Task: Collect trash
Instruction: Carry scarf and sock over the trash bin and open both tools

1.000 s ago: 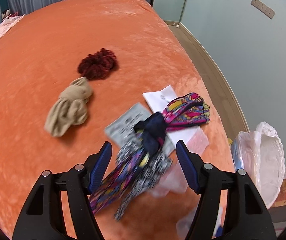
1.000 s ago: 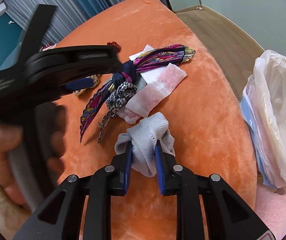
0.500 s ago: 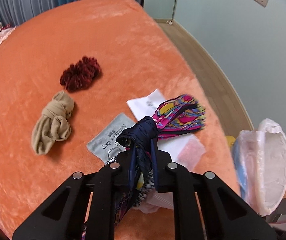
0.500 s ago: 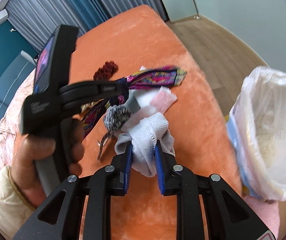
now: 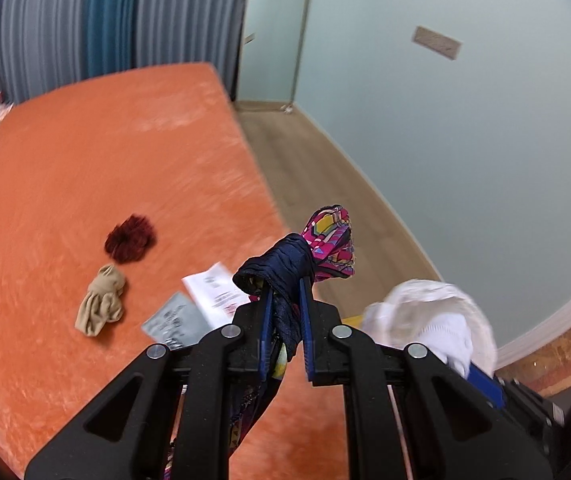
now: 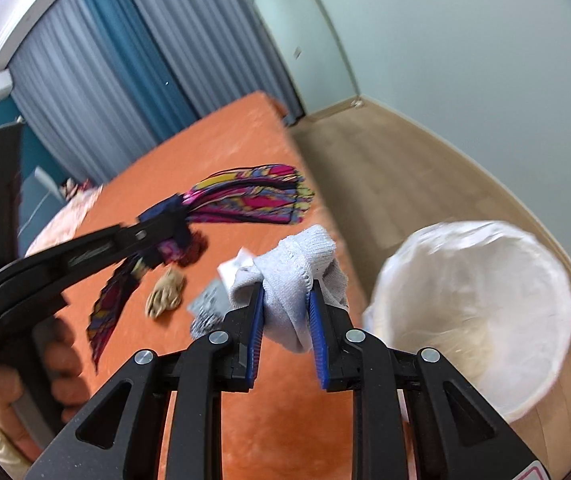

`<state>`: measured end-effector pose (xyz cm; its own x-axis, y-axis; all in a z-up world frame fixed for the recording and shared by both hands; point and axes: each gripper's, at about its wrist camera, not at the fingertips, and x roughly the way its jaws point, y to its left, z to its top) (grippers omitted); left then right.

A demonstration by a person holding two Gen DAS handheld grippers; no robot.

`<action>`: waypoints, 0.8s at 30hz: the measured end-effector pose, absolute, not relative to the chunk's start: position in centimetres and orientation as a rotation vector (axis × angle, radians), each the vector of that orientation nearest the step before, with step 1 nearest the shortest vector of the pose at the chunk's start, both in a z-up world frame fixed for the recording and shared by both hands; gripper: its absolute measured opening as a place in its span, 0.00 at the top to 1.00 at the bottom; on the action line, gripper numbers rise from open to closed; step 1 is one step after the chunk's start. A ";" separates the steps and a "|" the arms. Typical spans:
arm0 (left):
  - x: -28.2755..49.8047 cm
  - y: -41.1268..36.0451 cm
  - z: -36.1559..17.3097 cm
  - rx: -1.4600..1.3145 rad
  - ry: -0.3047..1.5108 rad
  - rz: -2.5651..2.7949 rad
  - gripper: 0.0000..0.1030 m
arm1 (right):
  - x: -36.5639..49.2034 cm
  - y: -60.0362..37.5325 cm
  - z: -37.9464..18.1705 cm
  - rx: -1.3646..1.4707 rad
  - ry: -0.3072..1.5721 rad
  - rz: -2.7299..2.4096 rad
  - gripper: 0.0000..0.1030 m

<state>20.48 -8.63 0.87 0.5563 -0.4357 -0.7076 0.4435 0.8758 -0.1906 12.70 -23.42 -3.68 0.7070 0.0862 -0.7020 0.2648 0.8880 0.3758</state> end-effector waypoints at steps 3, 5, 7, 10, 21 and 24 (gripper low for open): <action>18.6 -10.8 2.4 0.027 0.810 -0.568 0.88 | 10.9 -26.0 -2.7 0.503 0.748 -0.158 0.80; 17.3 -12.3 2.8 0.039 0.805 -0.603 0.88 | 9.5 -27.6 -2.2 0.523 0.729 -0.191 0.80; 16.2 -13.8 2.9 0.055 0.803 -0.632 0.88 | 8.2 -28.9 -2.0 0.539 0.717 -0.220 0.80; 14.4 -16.1 2.7 0.084 0.810 -0.685 0.88 | 6.1 -30.5 -2.0 0.566 0.707 -0.264 0.80; 10.7 -22.2 0.2 0.186 0.855 -0.796 0.88 | 1.4 -35.0 -4.0 0.656 0.694 -0.375 0.80; 9.9 -23.6 -0.6 0.210 0.866 -0.813 0.88 | 1.0 -35.3 -4.3 0.668 0.696 -0.382 0.80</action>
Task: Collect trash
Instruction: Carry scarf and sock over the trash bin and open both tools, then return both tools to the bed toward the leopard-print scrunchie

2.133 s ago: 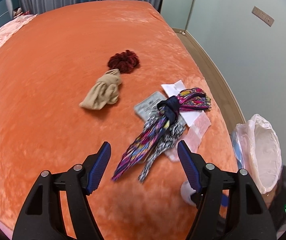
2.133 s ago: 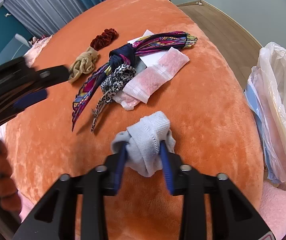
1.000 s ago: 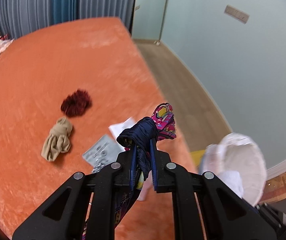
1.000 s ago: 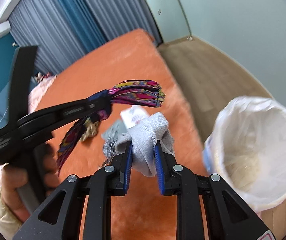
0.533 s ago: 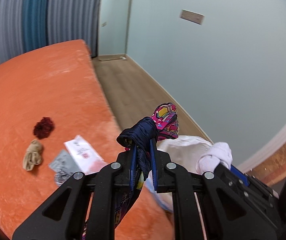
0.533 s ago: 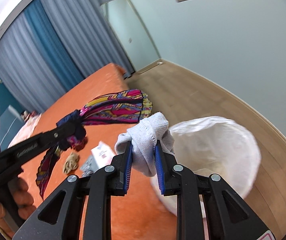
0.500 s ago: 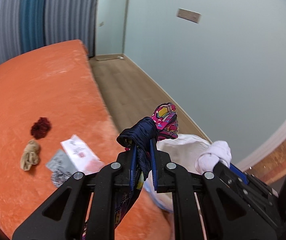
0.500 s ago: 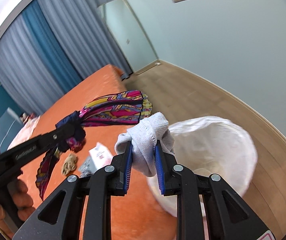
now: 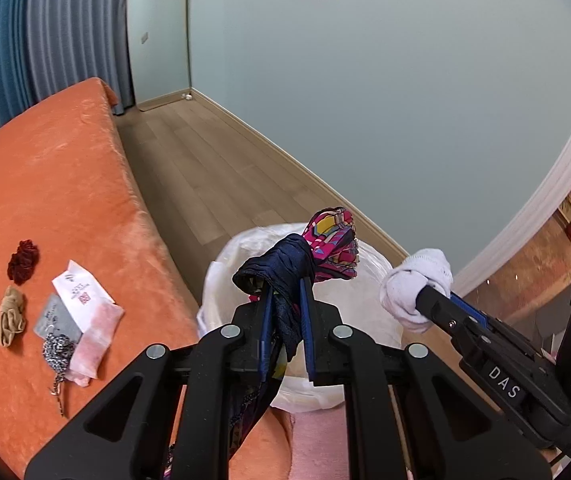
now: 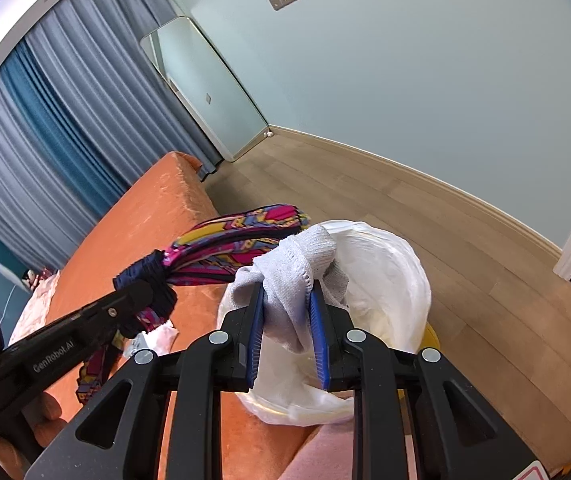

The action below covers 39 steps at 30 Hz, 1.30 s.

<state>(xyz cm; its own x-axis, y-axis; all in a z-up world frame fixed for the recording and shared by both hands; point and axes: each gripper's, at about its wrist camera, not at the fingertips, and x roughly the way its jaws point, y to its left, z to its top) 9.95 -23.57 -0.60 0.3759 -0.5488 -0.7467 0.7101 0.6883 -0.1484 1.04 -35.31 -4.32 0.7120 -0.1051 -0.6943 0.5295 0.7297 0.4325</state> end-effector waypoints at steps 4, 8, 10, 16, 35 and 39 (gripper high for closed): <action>9.3 -24.7 -1.5 0.240 0.878 -0.825 0.85 | 1.1 -36.0 -4.9 0.675 0.707 -0.387 0.79; 8.8 -25.2 -2.0 0.263 0.874 -0.814 0.76 | 1.0 -36.9 -5.3 0.677 0.723 -0.390 0.74; 8.4 -25.3 -2.0 0.278 0.859 -0.796 0.67 | 1.3 -36.8 -5.4 0.672 0.731 -0.392 0.69; 8.4 -24.9 -2.1 0.276 0.859 -0.774 0.61 | 2.1 -36.2 -5.3 0.642 0.742 -0.382 0.69; 9.2 -20.9 -2.7 0.224 0.887 -0.715 0.58 | 3.8 -33.8 -5.3 0.593 0.780 -0.339 0.62; 9.6 -19.8 -2.9 0.207 0.897 -0.699 0.58 | 4.4 -33.1 -5.3 0.577 0.792 -0.325 0.62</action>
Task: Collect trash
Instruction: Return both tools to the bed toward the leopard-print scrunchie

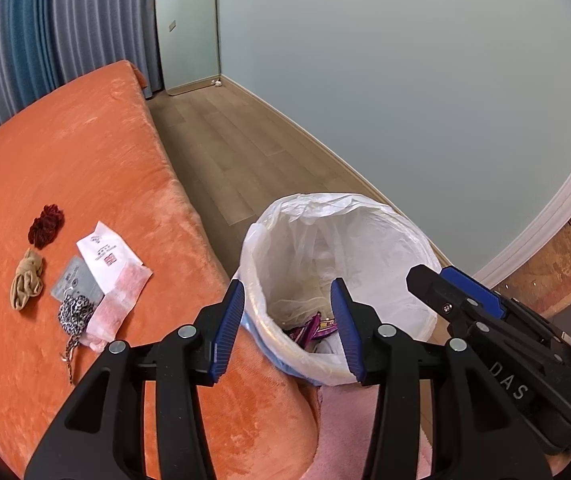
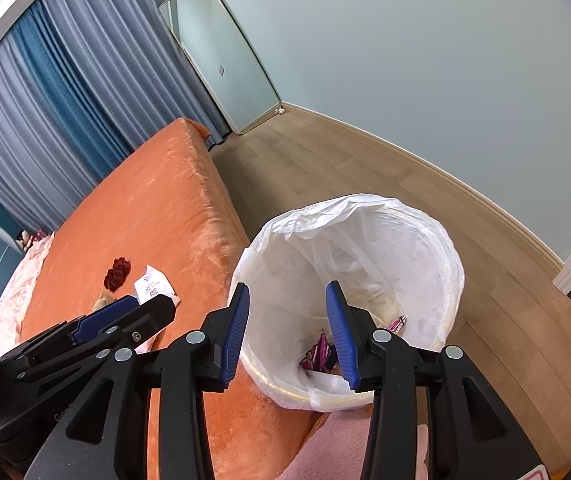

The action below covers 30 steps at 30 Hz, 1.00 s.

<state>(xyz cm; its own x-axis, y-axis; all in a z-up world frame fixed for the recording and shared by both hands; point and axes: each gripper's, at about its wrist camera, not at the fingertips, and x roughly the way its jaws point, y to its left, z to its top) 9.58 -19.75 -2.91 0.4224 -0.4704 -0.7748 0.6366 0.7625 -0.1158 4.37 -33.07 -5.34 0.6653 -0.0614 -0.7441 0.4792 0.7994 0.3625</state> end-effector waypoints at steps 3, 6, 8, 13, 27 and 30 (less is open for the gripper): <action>10.0 -18.5 -3.2 0.188 0.908 -0.679 0.58 | 4.9 -32.4 -5.4 0.567 0.804 -0.312 0.61; 10.5 -17.4 -3.5 0.170 0.921 -0.657 0.54 | 5.4 -31.5 -5.3 0.550 0.816 -0.294 0.61; 10.9 -16.3 -3.7 0.156 0.926 -0.638 0.53 | 5.9 -30.7 -5.3 0.537 0.823 -0.279 0.61; 12.1 -13.3 -4.4 0.125 0.942 -0.581 0.47 | 7.2 -28.6 -5.4 0.513 0.846 -0.241 0.55; 17.2 -3.4 -8.4 0.018 1.024 -0.375 0.45 | 12.1 -21.1 -7.5 0.428 0.945 -0.096 0.55; 18.3 -1.9 -9.2 0.002 1.036 -0.348 0.45 | 13.5 -19.5 -8.6 0.424 0.973 -0.069 0.55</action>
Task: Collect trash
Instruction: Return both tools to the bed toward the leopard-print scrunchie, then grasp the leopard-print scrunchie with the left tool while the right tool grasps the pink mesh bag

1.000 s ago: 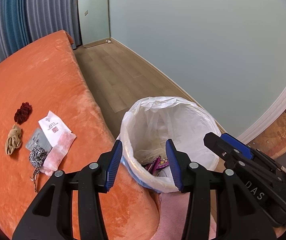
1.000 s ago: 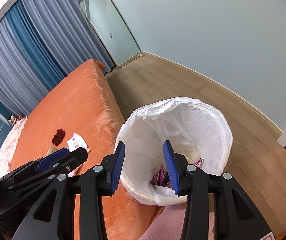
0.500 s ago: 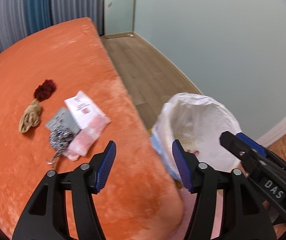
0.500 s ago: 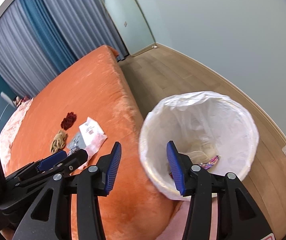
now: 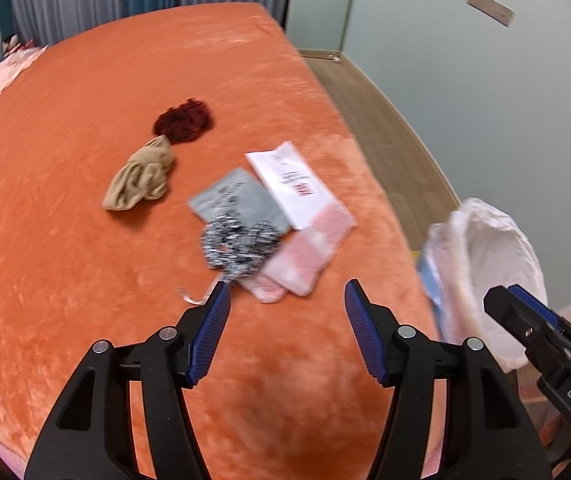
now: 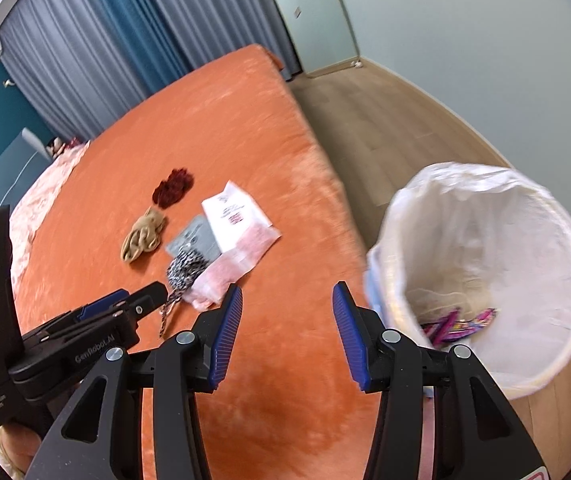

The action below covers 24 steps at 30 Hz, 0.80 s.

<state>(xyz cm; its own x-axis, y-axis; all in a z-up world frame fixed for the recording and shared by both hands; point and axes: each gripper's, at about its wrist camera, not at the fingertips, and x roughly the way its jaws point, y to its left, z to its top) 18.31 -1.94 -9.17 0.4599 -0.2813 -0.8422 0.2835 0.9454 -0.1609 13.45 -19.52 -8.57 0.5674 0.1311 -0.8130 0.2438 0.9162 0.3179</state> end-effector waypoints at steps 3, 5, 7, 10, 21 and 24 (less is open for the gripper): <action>19.7 -0.7 -10.3 -0.007 1.051 -0.326 0.45 | 14.8 -18.2 -9.7 0.418 0.998 -0.048 0.55; 20.4 -0.3 -11.0 -0.010 1.063 -0.324 0.46 | 15.8 -17.4 -10.5 0.420 1.018 -0.033 0.55; 21.2 -0.1 -12.0 -0.006 1.082 -0.324 0.46 | 16.6 -16.8 -11.2 0.424 1.035 -0.023 0.55; 22.0 -0.1 -13.4 0.005 1.111 -0.333 0.54 | 17.8 -15.9 -12.5 0.431 1.059 -0.013 0.55; 24.0 1.3 -15.8 -0.140 1.194 -0.398 0.75 | 21.0 -13.3 -16.1 0.458 1.126 0.027 0.56; 24.3 1.3 -16.5 -0.123 1.209 -0.397 0.75 | 21.5 -13.3 -16.8 0.480 1.139 0.030 0.57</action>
<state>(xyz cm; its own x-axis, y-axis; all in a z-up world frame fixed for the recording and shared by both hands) 24.28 1.34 -16.48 0.2953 -0.3619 -0.8842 0.2324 0.9249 -0.3009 21.53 -13.30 -16.79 0.4295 0.2637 -0.8637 0.2173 0.8981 0.3823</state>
